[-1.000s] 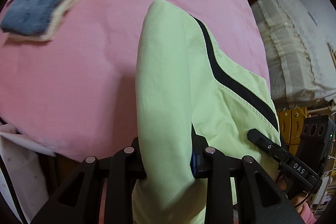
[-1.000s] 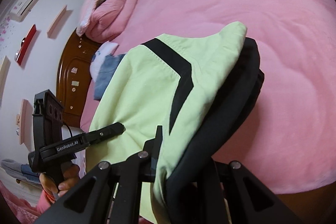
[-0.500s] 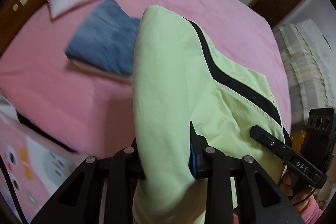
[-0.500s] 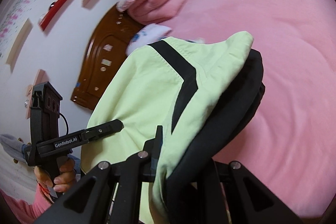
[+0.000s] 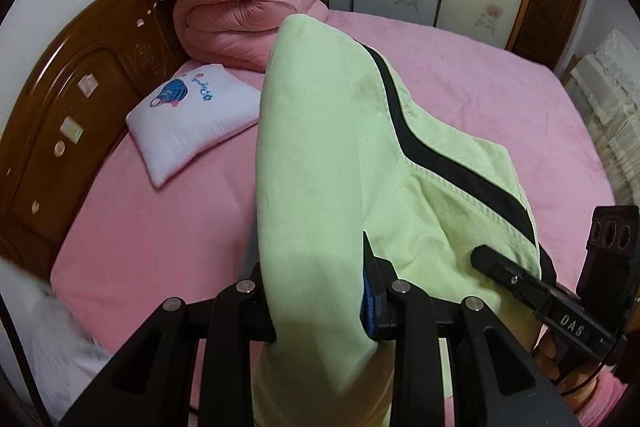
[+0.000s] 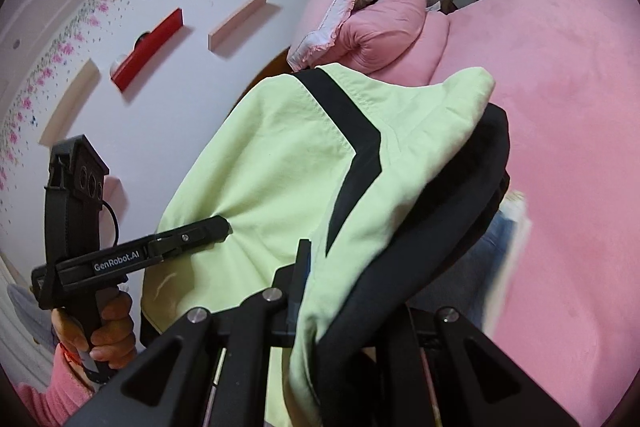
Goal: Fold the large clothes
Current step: 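Grasp the folded green bundle edge with the left and right tools and lift it, then carry the bundle to the clothes stack by the headboard and release it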
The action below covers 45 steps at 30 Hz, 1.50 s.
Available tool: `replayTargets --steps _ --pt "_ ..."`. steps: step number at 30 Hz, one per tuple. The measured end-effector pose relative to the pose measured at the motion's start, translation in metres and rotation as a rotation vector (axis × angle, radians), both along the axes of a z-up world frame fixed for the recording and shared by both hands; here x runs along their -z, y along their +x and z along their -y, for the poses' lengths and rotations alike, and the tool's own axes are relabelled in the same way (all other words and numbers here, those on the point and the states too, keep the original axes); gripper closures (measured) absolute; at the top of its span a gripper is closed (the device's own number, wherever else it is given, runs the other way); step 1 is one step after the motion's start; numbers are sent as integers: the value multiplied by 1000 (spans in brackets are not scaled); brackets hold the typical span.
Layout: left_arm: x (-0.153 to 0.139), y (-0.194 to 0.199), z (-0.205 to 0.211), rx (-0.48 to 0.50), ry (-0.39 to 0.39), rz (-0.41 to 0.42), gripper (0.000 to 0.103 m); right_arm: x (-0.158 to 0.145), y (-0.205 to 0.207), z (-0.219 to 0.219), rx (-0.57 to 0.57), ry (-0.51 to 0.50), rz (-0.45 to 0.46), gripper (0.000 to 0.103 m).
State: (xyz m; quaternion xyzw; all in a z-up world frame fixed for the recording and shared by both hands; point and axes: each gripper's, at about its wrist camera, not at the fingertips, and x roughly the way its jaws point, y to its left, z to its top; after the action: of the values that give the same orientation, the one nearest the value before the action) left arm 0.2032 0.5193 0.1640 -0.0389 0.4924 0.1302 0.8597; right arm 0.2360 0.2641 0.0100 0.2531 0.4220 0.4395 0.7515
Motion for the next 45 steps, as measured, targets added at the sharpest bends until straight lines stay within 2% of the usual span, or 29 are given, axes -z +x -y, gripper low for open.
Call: replayTargets --steps 2,5,6,7,8,9,10,12,14,15,16,18,19,21,22,23,26,28,29,30,34,37,39,40,42,45 --pt "35 22 -23 33 7 -7 75 29 15 -14 24 21 -21 93" --pt "122 47 -52 74 -16 -42 75 96 30 -40 66 -30 -13 92" --pt "154 52 -58 84 -18 -82 75 128 36 -50 72 -91 -43 91" --pt "191 60 -67 84 -21 -164 74 153 41 -58 66 -162 -94 91" --pt "228 67 -75 65 -18 -286 71 181 46 -67 36 -243 -170 91" --pt "250 70 -81 51 19 -326 63 208 50 -73 -11 -304 -252 91" --pt "254 69 -85 36 28 -309 56 220 50 -72 -22 -336 -258 87" --pt "250 63 -89 15 21 -239 54 220 49 -65 -38 -316 -191 82" --pt "250 60 -91 -9 -1 -227 51 217 50 -63 -53 -338 -141 77" --pt "251 59 -90 -22 11 -229 45 217 50 -62 -78 -344 -134 77" --pt "252 57 -86 -44 49 -243 30 219 52 -61 -106 -341 -140 75" --pt "255 56 -79 -87 118 -282 14 220 55 -55 -162 -331 -145 73" --pt "256 54 -74 -100 117 -300 14 219 57 -53 -181 -333 -143 70" --pt "264 54 -63 -108 91 -354 14 212 55 -43 -245 -352 -118 59" --pt "266 52 -53 -116 139 -381 14 209 53 -38 -255 -372 -103 42" --pt "265 49 -45 -123 179 -383 14 206 51 -30 -262 -401 -80 33" --pt "262 34 -15 -163 321 -372 14 203 38 6 -290 -453 -58 28" --pt "259 17 7 -197 437 -358 14 208 29 34 -264 -570 -57 28" --pt "258 7 20 -210 442 -353 14 213 23 48 -239 -645 -52 28" --pt "258 -4 30 -221 403 -352 14 220 13 70 -207 -740 -64 28" --pt "267 -53 68 -285 217 -363 14 232 -16 132 -89 -945 -177 19" --pt "285 -97 99 -327 66 -440 14 237 -50 190 54 -1113 -294 17" --pt "301 -118 118 -311 0 -502 14 241 -73 219 127 -1208 -395 17" --pt "307 -125 125 -292 -7 -532 14 244 -88 237 173 -1265 -473 17" --pt "319 -144 159 -187 4 -611 14 245 -117 265 258 -1293 -598 17" --pt "313 -172 226 31 93 -605 14 239 -169 300 387 -1215 -755 16"
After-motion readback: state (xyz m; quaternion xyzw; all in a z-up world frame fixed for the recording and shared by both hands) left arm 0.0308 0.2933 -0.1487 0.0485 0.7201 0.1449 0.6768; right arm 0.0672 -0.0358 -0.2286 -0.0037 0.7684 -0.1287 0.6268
